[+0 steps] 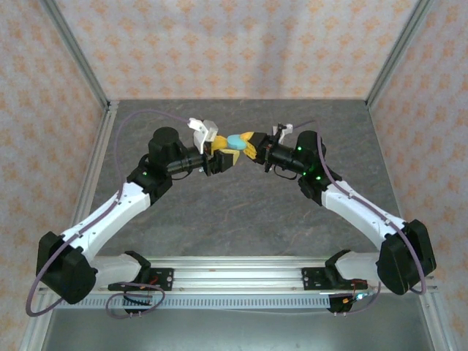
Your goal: Insert wireless bluetooth earbuds into charging case
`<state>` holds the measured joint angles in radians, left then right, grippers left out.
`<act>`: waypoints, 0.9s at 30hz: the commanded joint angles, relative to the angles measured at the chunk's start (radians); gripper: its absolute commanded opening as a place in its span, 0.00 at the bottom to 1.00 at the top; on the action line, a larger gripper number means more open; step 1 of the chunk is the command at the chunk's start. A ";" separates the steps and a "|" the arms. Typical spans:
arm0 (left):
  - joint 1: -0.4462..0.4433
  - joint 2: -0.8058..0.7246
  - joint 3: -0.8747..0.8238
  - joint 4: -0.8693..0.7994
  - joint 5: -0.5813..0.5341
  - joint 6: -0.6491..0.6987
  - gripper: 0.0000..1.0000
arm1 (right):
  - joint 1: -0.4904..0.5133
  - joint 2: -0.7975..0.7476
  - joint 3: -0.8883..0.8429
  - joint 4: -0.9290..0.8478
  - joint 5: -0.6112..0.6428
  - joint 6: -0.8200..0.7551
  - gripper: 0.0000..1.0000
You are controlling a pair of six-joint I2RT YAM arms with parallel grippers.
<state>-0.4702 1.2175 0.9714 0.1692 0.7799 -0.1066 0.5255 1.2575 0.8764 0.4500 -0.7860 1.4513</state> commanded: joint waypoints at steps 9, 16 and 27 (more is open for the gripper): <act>-0.003 0.030 0.069 0.011 0.094 0.034 0.43 | 0.004 -0.032 0.048 0.023 -0.064 0.017 0.00; -0.004 0.031 0.082 -0.009 0.116 0.057 0.28 | 0.004 -0.024 0.053 -0.005 -0.107 0.006 0.00; -0.004 0.010 0.072 -0.039 0.125 0.082 0.52 | 0.005 -0.024 0.084 -0.043 -0.165 -0.019 0.00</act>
<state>-0.4713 1.2461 1.0195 0.1383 0.8688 -0.0513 0.5274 1.2453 0.9134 0.4049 -0.9009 1.4460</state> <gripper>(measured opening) 0.525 0.160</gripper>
